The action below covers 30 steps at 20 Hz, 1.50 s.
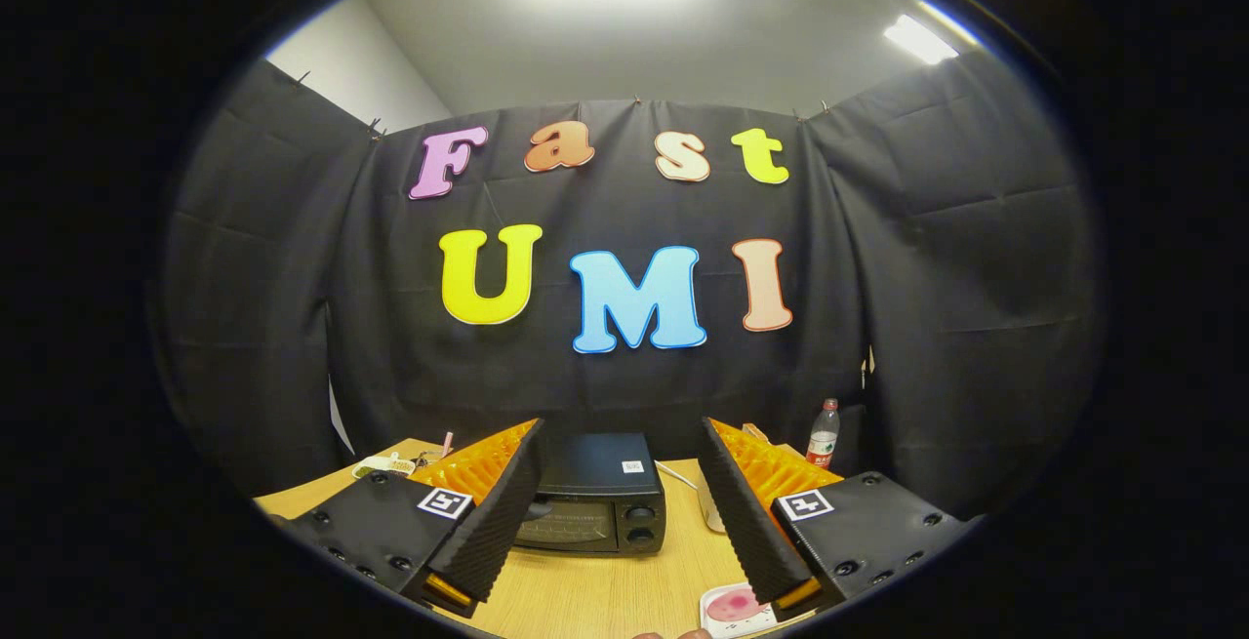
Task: Open the toaster oven, put the food inside, and close the toaster oven door.
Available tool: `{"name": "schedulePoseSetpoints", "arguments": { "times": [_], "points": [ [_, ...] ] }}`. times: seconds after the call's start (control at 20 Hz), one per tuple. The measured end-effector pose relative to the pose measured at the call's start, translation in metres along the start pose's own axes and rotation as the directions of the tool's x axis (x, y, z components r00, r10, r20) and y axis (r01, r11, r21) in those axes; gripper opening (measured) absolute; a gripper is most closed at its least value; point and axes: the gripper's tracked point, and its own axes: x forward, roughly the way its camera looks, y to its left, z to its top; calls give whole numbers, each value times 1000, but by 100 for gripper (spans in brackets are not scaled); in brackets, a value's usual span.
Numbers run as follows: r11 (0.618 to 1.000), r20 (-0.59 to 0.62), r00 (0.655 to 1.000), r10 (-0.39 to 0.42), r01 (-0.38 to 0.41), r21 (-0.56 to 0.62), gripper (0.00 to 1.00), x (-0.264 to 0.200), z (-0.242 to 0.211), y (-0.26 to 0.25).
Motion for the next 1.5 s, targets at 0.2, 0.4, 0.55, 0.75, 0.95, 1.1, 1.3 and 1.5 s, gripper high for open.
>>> {"name": "schedulePoseSetpoints", "arguments": {
  "times": [0.2, 0.4, 0.55, 0.75, 0.95, 1.1, 1.3, 1.5],
  "points": [
    [1000, -27, 1000, -14, 13, -12, 98, 8, -4, 1],
    [1000, -49, 999, -11, 11, -3, 98, 19, -7, 13],
    [1000, -54, 999, 5, -5, -7, 98, 32, -6, 25],
    [999, -74, 997, 33, -33, 1, 97, 54, -12, 47],
    [998, -108, 992, 66, -64, 20, 97, 79, -24, 73],
    [996, -169, 981, 92, -90, 17, 97, 98, -50, 93],
    [994, -252, 961, 111, -108, 24, 97, 117, -84, 113],
    [992, -298, 947, 122, -130, -4, 97, 132, -115, 127]
  ]
}}
